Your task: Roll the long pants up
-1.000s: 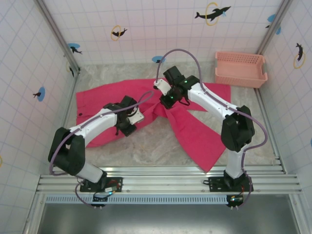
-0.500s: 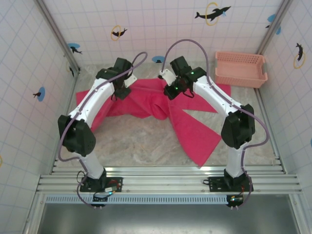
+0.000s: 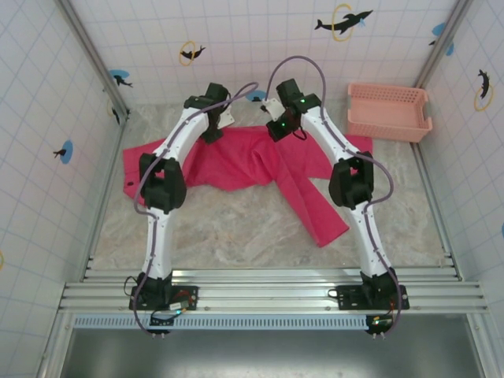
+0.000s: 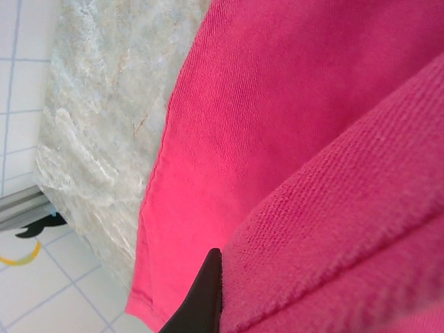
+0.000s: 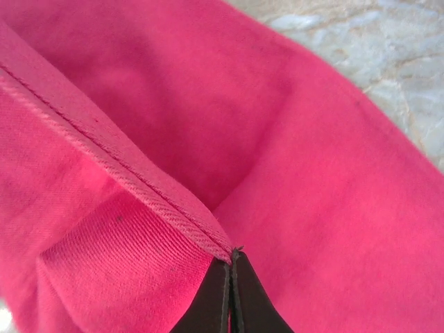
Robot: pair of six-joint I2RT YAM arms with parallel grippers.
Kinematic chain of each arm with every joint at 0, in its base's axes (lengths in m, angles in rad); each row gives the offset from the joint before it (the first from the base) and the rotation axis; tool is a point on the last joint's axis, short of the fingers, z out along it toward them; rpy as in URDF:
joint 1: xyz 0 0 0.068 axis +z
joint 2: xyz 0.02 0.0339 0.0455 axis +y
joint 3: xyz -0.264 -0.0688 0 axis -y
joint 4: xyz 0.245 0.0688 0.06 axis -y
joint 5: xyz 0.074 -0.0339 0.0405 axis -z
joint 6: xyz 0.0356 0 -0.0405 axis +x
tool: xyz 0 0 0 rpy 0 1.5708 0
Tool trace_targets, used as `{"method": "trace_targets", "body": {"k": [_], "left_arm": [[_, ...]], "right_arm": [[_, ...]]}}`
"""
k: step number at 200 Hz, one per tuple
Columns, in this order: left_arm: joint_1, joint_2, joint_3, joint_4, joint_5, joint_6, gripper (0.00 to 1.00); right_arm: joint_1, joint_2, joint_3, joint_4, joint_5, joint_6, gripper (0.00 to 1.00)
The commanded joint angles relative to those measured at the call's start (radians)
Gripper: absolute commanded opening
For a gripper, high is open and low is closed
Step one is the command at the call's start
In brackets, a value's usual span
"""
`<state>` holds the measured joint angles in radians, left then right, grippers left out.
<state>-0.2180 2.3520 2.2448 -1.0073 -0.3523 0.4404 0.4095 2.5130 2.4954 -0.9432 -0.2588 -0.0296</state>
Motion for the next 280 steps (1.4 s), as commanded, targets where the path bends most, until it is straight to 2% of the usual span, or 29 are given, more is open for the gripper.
{"method": "trace_targets", "body": {"k": [1,13,28,50,56,62,65,80,87,95,110,122,153,178,194,221,248,280], "left_arm": [[0.038,0.072,0.086,-0.053,-0.075,0.018,0.00],[0.045,0.099,0.107,-0.046,-0.078,0.019,0.00],[0.057,0.130,0.126,-0.039,-0.078,0.020,0.00],[0.072,0.166,0.133,-0.025,-0.108,0.005,0.09],[0.076,0.173,0.134,-0.022,-0.115,-0.001,0.27],[0.083,0.178,0.134,-0.020,-0.119,-0.011,0.51],[0.082,0.178,0.134,-0.017,-0.121,-0.016,0.58],[0.093,0.178,0.133,-0.013,-0.114,-0.042,0.73],[0.098,0.176,0.133,-0.013,-0.096,-0.047,0.87],[0.105,0.175,0.135,-0.012,-0.083,-0.055,0.96],[0.119,0.175,0.141,-0.018,-0.072,-0.074,0.97],[0.126,0.171,0.148,-0.032,-0.056,-0.096,0.97],[0.136,0.119,0.131,-0.054,-0.057,-0.136,0.97],[0.136,0.024,0.039,-0.033,-0.035,-0.144,0.97],[0.137,-0.057,-0.038,0.007,-0.018,-0.142,0.97],[0.137,-0.087,-0.054,-0.013,0.011,-0.158,0.97],[0.138,-0.112,-0.069,-0.014,0.008,-0.157,0.97],[0.137,-0.136,-0.096,-0.001,0.005,-0.148,0.97]], "right_arm": [[-0.039,0.067,0.138,-0.051,0.053,0.039,0.00],[-0.048,0.079,0.141,0.004,0.029,0.057,0.01],[-0.050,0.096,0.138,0.072,0.045,0.083,0.11],[-0.048,0.113,0.141,0.134,0.100,0.100,0.36],[-0.049,0.107,0.141,0.137,0.130,0.099,0.44],[-0.051,0.094,0.138,0.142,0.171,0.097,0.51],[-0.055,0.086,0.134,0.144,0.173,0.091,0.52],[-0.073,0.025,0.105,0.143,0.162,0.070,0.57],[-0.085,-0.015,0.074,0.140,0.133,0.063,0.60],[-0.100,-0.062,0.038,0.116,0.099,0.050,0.60],[-0.118,-0.161,-0.069,0.037,0.071,0.024,0.60],[-0.119,-0.278,-0.223,0.005,0.078,-0.004,0.60],[-0.114,-0.570,-0.710,0.096,0.063,-0.010,0.64],[-0.117,-0.687,-0.951,0.121,0.018,-0.008,0.62],[-0.112,-0.726,-1.066,0.122,-0.008,-0.015,0.61],[-0.119,-0.747,-1.226,0.171,-0.027,-0.028,0.59],[-0.135,-0.703,-1.279,0.208,-0.049,-0.045,0.56],[-0.138,-0.647,-1.281,0.225,-0.139,-0.055,0.51]]}}
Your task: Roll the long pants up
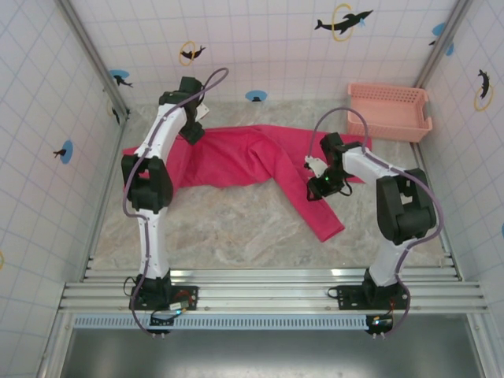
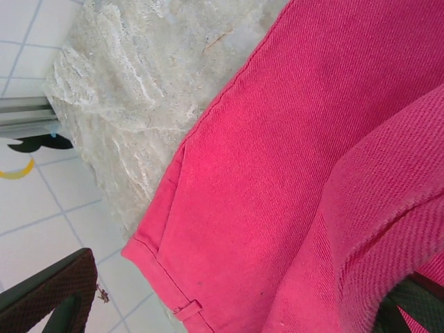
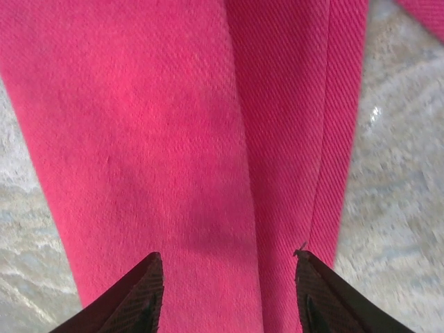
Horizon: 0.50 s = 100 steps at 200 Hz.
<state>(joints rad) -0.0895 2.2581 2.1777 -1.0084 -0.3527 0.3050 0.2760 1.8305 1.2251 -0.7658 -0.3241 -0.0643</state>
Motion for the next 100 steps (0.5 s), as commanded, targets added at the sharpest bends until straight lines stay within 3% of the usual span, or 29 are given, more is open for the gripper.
{"method": "trace_targets", "body": {"k": [1,36,80,100], "left_arm": [[0.009,-0.043,-0.029,0.001,0.006,-0.012,0.97],[0.010,-0.045,-0.045,0.007,-0.008,-0.001,0.97],[0.010,-0.045,-0.052,0.016,-0.018,0.009,0.97],[0.009,-0.042,-0.058,0.018,-0.018,0.005,0.97]], "right_arm": [[-0.005,0.036,-0.010,0.048,-0.075,-0.020,0.50],[-0.004,0.053,-0.024,0.057,-0.114,-0.027,0.44],[-0.008,0.066,-0.027,0.058,-0.139,-0.022,0.10],[-0.009,0.035,-0.032,0.057,-0.112,-0.012,0.01]]}}
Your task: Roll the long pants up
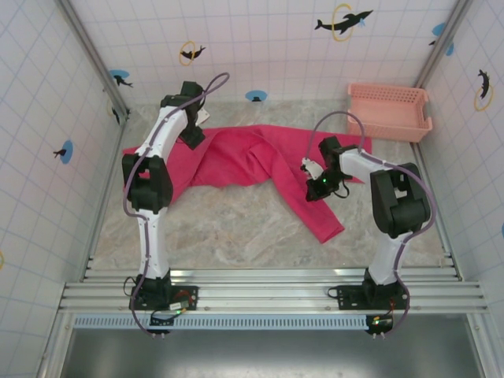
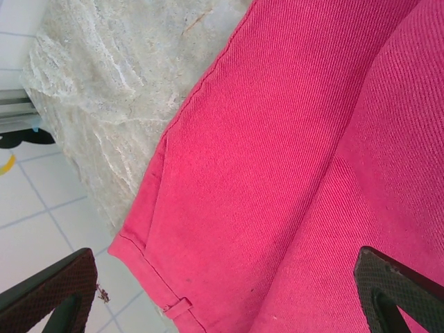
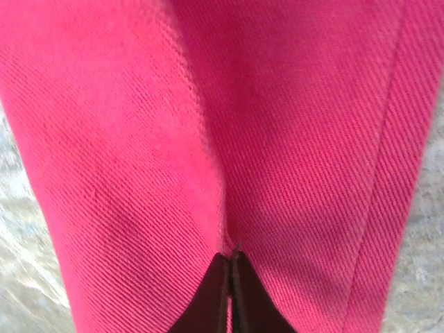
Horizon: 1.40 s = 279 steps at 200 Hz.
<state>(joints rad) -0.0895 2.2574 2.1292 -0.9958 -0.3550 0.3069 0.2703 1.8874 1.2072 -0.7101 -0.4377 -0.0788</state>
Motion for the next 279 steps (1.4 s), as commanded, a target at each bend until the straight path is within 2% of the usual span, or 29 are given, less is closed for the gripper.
{"method": "trace_targets", "body": {"k": [1,35,72,103,127,158,198,222,243,257,271,279], "left_arm": [[0.010,-0.041,-0.010,0.005,-0.015,0.003,0.97],[0.009,-0.044,-0.019,0.008,-0.012,-0.002,0.97],[0.010,-0.058,-0.025,0.011,0.003,-0.005,0.97],[0.011,-0.073,-0.054,0.028,0.005,-0.002,0.97],[0.015,-0.088,-0.074,0.036,0.008,-0.003,0.97],[0.022,-0.109,-0.100,0.050,0.023,-0.009,0.97],[0.026,-0.135,-0.136,0.068,0.033,-0.010,0.97],[0.026,-0.143,-0.145,0.062,0.045,-0.015,0.97],[0.026,-0.179,-0.202,0.091,0.011,-0.004,0.97],[0.035,-0.217,-0.258,0.123,-0.013,0.008,0.97],[0.056,-0.253,-0.298,0.139,-0.004,0.001,0.97],[0.070,-0.269,-0.314,0.136,0.006,-0.014,0.97]], "right_arm": [[-0.003,-0.024,-0.014,0.001,0.004,0.002,0.01],[-0.009,-0.144,0.017,-0.012,0.112,0.047,0.00],[-0.018,-0.226,0.148,-0.054,0.365,0.095,0.00],[-0.027,-0.202,0.272,-0.078,0.446,0.105,0.00],[-0.038,-0.170,0.373,-0.093,0.598,0.095,0.00],[-0.084,-0.039,0.586,-0.126,0.612,0.084,0.00],[-0.103,0.246,0.905,-0.212,0.625,0.089,0.00],[-0.108,0.436,1.089,-0.269,0.586,0.118,0.00],[-0.109,0.548,1.197,-0.273,0.551,0.147,0.00],[-0.114,0.599,1.259,-0.279,0.512,0.164,0.10],[-0.124,0.609,1.286,-0.286,0.494,0.188,0.38],[-0.129,0.585,1.266,-0.286,0.491,0.195,0.46]]}}
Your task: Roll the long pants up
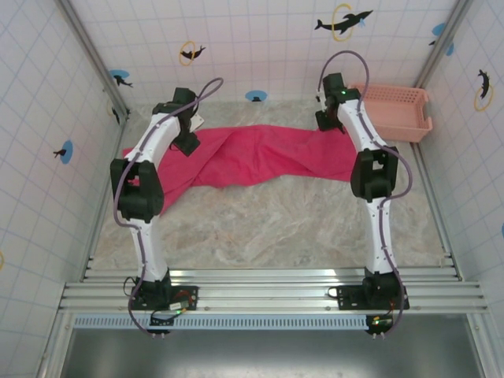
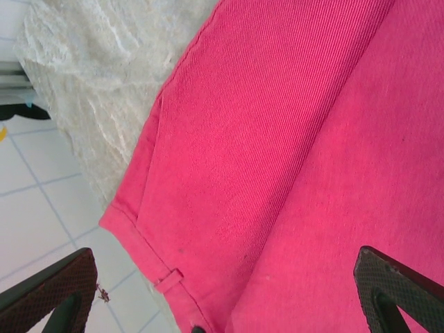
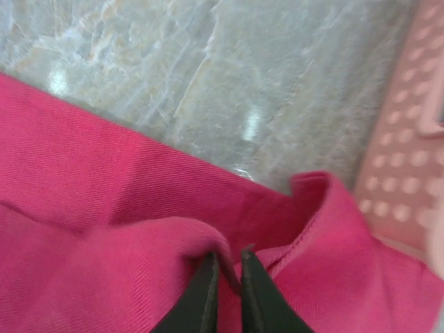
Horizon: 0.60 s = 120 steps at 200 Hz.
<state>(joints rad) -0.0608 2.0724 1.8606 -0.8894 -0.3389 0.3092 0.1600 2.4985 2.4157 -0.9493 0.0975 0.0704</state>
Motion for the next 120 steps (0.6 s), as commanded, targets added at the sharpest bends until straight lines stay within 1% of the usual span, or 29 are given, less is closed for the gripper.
{"method": "trace_targets", "body": {"k": [1,16,39,60,73,82,102,108,120], "left_arm": [[0.043,-0.086,-0.047,0.028,-0.010,-0.017,0.97],[0.063,-0.104,-0.063,0.004,-0.003,-0.047,0.97],[0.072,-0.101,-0.075,-0.056,-0.014,-0.099,0.97],[0.075,-0.067,-0.067,-0.132,-0.024,-0.150,0.97],[0.078,-0.069,-0.089,-0.150,0.004,-0.175,0.97],[0.082,-0.084,-0.119,-0.149,0.024,-0.182,0.97],[0.082,-0.170,-0.213,-0.106,0.029,-0.183,0.97],[0.079,-0.206,-0.241,-0.095,0.034,-0.185,0.95],[0.059,-0.275,-0.288,-0.088,0.020,-0.184,0.87]], "right_arm": [[-0.020,-0.030,0.053,-0.046,-0.043,0.046,0.47],[-0.030,-0.130,-0.066,-0.013,-0.027,0.044,0.55],[-0.080,-0.350,-0.382,0.113,-0.079,0.065,0.62],[-0.156,-0.485,-0.594,0.151,-0.119,0.095,0.62],[-0.188,-0.547,-0.715,0.194,-0.200,0.105,0.59],[-0.187,-0.581,-0.775,0.216,-0.230,0.112,0.59],[-0.129,-0.627,-0.836,0.217,-0.208,0.109,0.60],[-0.111,-0.636,-0.852,0.230,-0.211,0.111,0.61],[-0.085,-0.641,-0.871,0.256,-0.230,0.121,0.61]]}}
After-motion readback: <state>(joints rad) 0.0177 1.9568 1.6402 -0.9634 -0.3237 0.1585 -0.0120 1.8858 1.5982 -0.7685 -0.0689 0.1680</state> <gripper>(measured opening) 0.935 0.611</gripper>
